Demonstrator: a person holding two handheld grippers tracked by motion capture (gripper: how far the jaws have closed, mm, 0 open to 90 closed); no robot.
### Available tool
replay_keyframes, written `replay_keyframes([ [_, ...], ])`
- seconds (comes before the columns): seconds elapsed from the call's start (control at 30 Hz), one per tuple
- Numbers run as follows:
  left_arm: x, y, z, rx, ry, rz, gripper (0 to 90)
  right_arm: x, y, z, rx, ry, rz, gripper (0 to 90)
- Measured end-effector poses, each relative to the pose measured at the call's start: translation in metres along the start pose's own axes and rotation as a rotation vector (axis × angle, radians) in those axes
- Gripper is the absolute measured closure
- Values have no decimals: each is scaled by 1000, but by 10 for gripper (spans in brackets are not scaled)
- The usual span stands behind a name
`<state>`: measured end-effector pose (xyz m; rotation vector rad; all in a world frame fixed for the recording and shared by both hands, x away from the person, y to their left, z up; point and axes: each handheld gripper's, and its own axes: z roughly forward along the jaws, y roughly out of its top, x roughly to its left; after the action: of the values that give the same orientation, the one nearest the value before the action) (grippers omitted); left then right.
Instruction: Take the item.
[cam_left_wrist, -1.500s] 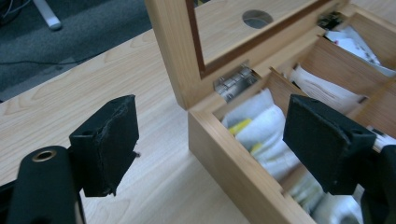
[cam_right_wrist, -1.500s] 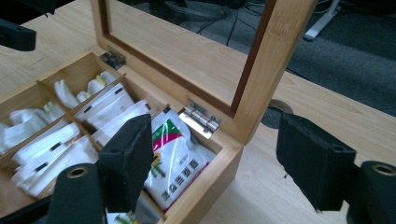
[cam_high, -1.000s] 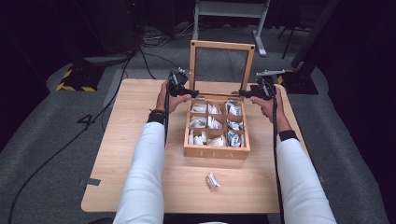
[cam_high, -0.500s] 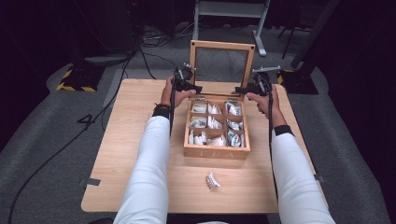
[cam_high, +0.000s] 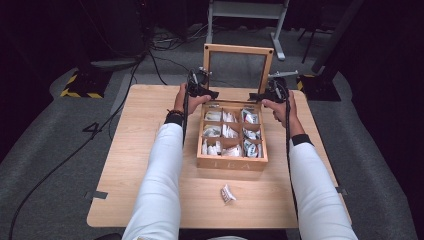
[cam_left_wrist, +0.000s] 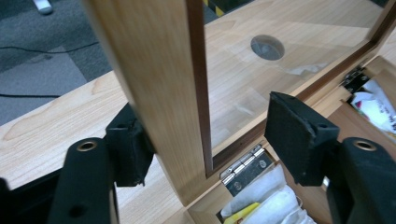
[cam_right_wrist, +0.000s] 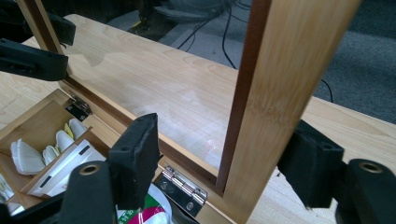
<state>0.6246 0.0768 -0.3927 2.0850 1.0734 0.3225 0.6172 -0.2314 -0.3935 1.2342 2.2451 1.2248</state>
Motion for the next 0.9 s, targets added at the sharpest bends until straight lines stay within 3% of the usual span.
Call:
replay_keyframes([
  [0.07,0,0,-6,-38,-1,-9,375,0,-2,-3,-14,7,8,370],
  [0.1,-1,0,-11,-68,3,-2,392,0,-2,-4,-17,10,8,387],
  [0.23,-1,0,-27,-117,-16,29,456,-1,-5,-12,-34,21,5,432],
  [0.43,-6,0,-42,-128,-13,59,476,2,-4,-21,-40,17,-12,464],
  [0.6,-10,0,-56,-176,-29,56,503,4,-4,-31,-62,32,-24,476],
  [0.9,-21,1,-71,-164,1,105,531,11,0,-48,-108,35,-46,514],
])
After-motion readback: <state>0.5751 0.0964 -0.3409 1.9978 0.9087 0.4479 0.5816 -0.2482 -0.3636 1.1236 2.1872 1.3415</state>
